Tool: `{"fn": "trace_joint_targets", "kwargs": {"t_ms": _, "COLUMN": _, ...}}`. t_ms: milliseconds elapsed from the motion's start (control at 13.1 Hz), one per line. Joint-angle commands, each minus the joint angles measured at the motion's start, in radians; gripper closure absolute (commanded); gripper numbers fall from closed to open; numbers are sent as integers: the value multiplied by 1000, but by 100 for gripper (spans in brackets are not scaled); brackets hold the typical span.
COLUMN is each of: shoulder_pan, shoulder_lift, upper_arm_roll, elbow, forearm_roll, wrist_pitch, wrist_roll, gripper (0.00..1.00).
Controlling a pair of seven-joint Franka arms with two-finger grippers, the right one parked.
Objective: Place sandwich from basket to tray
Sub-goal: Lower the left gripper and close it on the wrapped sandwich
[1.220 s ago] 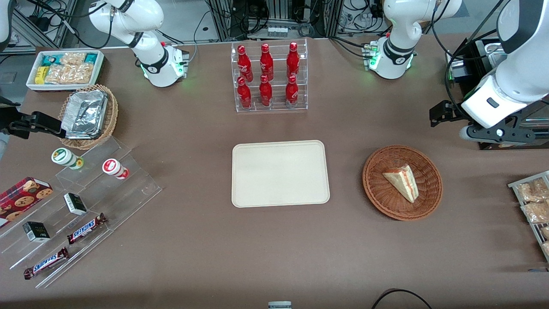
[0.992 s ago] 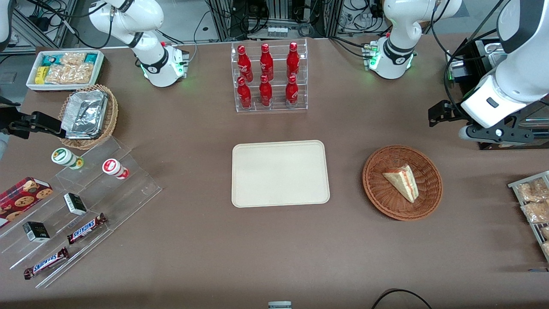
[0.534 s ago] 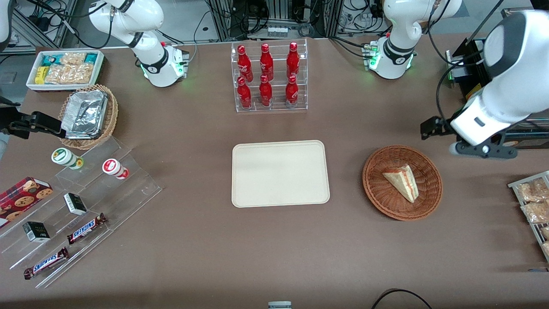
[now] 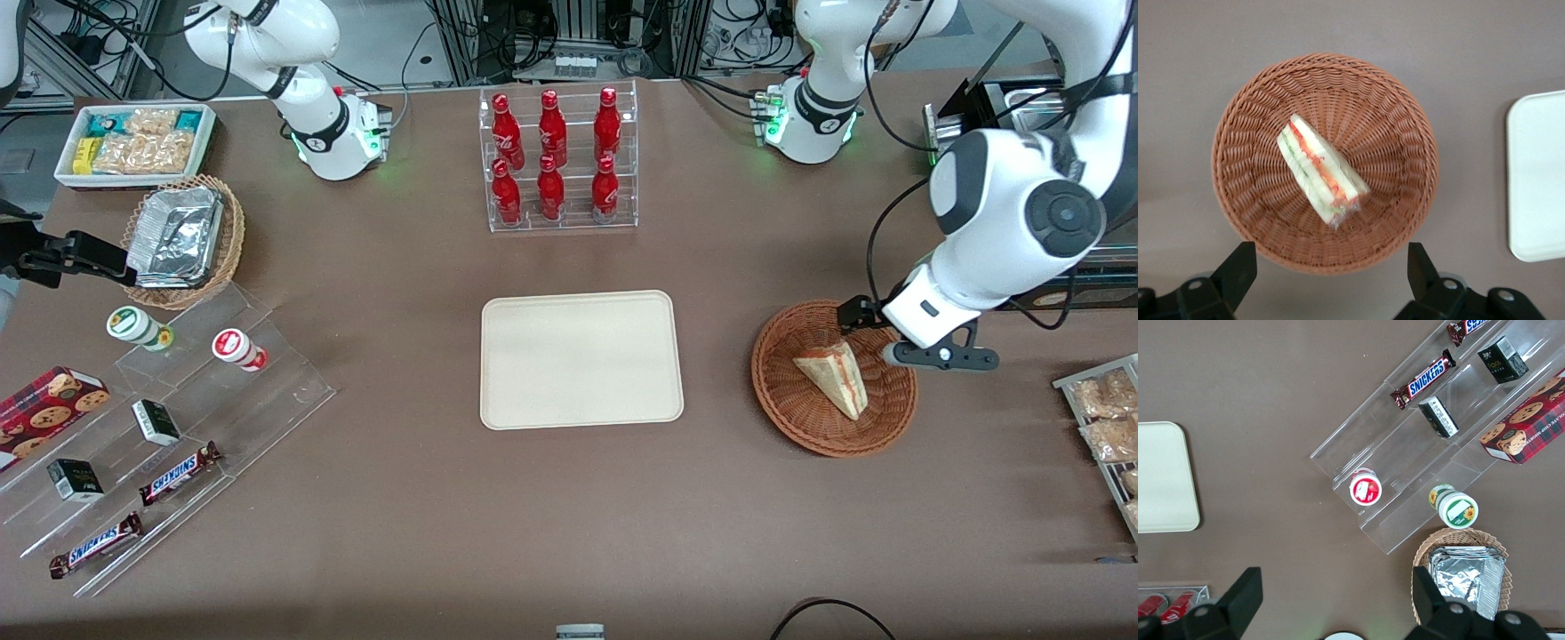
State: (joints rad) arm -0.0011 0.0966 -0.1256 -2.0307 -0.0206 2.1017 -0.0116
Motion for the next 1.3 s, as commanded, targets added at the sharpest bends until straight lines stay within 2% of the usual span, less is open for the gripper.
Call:
{"fn": "trace_joint_targets", "kwargs": {"t_ms": 0, "shoulder_pan": 12, "shoulder_lift": 0, "upper_arm_roll": -8, "elbow": -84, "forearm_roll": 18, "wrist_pitch": 110, "wrist_roll": -20, "gripper": 0}}
{"fn": "trace_joint_targets", "kwargs": {"t_ms": 153, "shoulder_pan": 24, "shoulder_lift": 12, "upper_arm_roll": -8, "elbow": -121, "forearm_roll": 18, "wrist_pitch": 171, "wrist_roll": -86, "gripper": 0}}
{"fn": "trace_joint_targets", "kwargs": {"t_ms": 458, "shoulder_pan": 24, "shoulder_lift": 18, "upper_arm_roll": -8, "elbow": -178, "forearm_roll": 19, "wrist_pitch": 276, "wrist_roll": -364, "gripper": 0}}
{"fn": "trace_joint_targets", "kwargs": {"t_ms": 763, "shoulder_pan": 21, "shoulder_lift": 52, "upper_arm_roll": -8, "elbow": -178, "forearm_roll": 19, "wrist_pitch": 319, "wrist_roll": -773, "gripper": 0}}
{"fn": "trace_joint_targets", "kwargs": {"t_ms": 1220, "shoulder_pan": 19, "shoulder_lift": 94, "upper_arm_roll": -9, "elbow": -177, "forearm_roll": 19, "wrist_pitch": 337, "wrist_roll": -841, "gripper": 0}}
